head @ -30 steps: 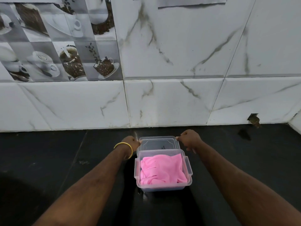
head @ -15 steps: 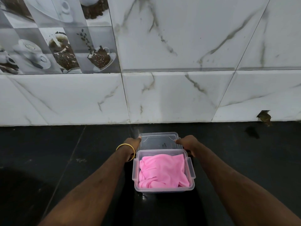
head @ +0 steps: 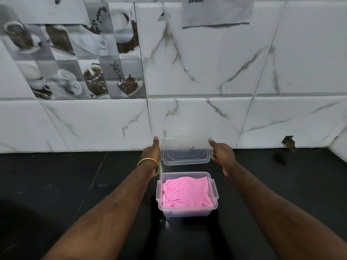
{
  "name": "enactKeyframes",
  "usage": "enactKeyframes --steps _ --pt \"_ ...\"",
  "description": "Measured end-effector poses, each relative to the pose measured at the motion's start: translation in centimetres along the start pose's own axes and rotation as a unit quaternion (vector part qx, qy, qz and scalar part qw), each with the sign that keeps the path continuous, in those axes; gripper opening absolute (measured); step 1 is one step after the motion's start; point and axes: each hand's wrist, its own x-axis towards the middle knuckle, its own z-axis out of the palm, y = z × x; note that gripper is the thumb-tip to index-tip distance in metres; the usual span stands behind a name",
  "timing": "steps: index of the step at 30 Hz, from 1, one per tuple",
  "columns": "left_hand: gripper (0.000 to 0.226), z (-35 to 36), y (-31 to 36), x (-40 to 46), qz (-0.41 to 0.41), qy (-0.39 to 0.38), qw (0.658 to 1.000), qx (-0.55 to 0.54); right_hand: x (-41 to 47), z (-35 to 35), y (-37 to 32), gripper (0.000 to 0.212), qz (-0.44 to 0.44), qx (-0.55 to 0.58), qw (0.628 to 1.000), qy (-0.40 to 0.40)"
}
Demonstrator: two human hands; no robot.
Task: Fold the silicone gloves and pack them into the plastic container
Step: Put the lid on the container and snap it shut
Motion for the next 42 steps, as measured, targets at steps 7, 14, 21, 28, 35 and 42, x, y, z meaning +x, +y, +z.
enactKeyframes --steps 7,14,21,28,35,42 --pt "0.044 -1.6 0.9 -3.2 0.026 0.005 0.999 -0.046 -3.6 -0.9 -1.2 0.043 0.014 0.119 0.99 0.079" --pt "0.019 -3.2 -0.1 -5.5 0.054 -0.002 0.998 0.035 -6.2 -1.2 -0.2 0.026 -0.008 0.079 0.992 0.094" --pt "0.012 -4.7 -1.7 -7.4 0.053 -0.002 0.988 0.147 -8.3 -1.3 1.8 0.016 0.016 0.029 0.994 0.1" --pt "0.017 -5.3 -3.8 -9.0 0.032 -0.009 0.979 0.202 -9.7 -1.3 4.3 0.012 0.031 -0.029 0.994 0.104" --pt "0.012 -5.1 -5.5 -10.4 0.037 -0.019 0.965 0.259 -10.2 -1.5 6.7 0.013 0.049 -0.095 0.988 0.107" --pt "0.014 -4.9 -5.6 -10.5 0.034 -0.014 0.96 0.277 -10.1 -1.5 7.6 0.011 0.039 -0.125 0.988 0.084"
